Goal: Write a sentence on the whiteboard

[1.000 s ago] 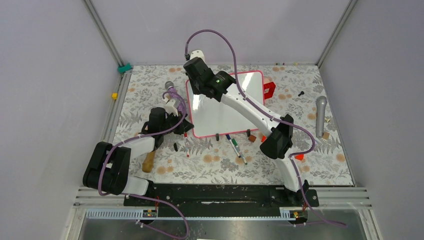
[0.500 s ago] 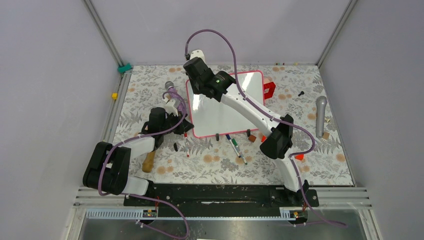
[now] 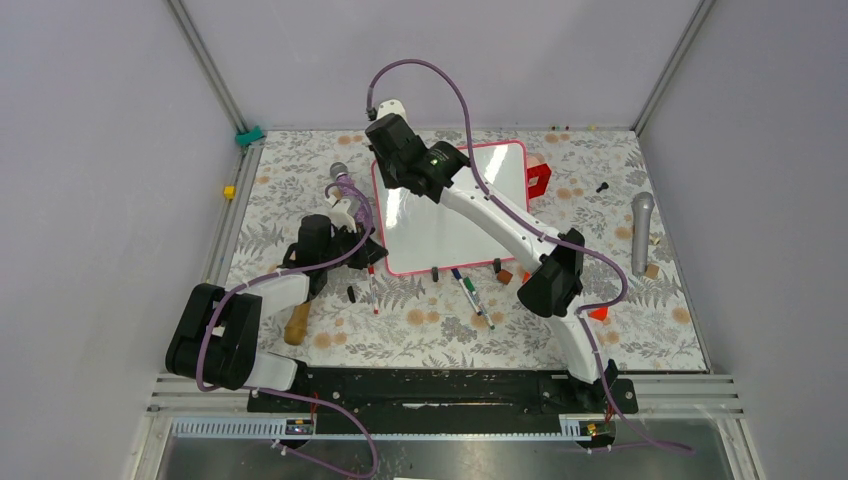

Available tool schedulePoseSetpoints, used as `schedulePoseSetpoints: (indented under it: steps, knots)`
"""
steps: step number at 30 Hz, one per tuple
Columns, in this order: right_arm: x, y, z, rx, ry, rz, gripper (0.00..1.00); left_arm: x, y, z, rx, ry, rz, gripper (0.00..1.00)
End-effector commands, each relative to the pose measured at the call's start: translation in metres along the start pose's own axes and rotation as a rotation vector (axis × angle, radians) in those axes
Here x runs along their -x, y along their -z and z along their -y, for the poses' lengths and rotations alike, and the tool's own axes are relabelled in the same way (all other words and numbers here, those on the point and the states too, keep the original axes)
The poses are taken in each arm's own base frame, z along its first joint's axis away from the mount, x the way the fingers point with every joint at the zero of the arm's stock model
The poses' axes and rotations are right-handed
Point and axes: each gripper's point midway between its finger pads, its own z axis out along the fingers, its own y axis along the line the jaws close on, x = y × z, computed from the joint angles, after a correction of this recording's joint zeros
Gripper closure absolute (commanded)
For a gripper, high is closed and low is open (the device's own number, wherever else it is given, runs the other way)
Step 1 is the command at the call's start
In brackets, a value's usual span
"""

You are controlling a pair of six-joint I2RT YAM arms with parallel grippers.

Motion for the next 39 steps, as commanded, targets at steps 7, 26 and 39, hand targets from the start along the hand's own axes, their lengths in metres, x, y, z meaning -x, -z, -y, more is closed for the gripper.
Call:
schedulePoseSetpoints:
  steps: [7,26,39]
  knots:
    - [0.008,0.007,-0.018,0.078,0.012,0.015,1.00,0.020,-0.001,0.015,-0.066,-0.048,0.052,0.92]
    - [-0.015,0.007,-0.019,0.102,0.032,-0.053,1.00,0.021,0.000,0.015,-0.062,-0.052,0.055,0.92]
    - [-0.024,0.011,-0.009,0.069,0.046,-0.075,1.00,0.021,0.000,0.015,-0.057,-0.055,0.054,0.92]
